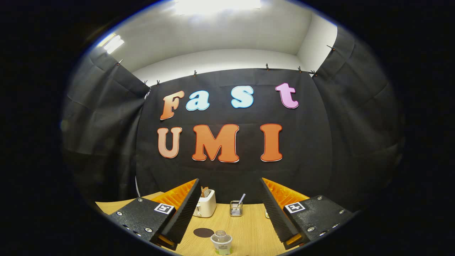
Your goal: Take the bottle from table, then pour the juice into the cup, finally place the bottle on the coaster
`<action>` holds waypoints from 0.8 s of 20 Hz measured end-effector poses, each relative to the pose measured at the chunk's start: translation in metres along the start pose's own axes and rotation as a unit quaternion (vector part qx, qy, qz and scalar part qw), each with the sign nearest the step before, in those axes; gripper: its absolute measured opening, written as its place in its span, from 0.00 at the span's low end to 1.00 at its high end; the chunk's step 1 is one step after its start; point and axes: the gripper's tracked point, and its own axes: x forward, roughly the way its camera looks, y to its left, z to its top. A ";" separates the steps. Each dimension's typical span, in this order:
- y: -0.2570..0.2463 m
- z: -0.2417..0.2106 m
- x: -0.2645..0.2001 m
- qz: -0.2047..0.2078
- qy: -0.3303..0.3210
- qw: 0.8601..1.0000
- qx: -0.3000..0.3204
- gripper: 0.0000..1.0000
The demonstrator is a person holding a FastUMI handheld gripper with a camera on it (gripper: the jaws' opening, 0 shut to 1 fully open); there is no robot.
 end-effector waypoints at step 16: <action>0.006 -0.016 0.003 0.027 0.013 1.000 0.009 0.97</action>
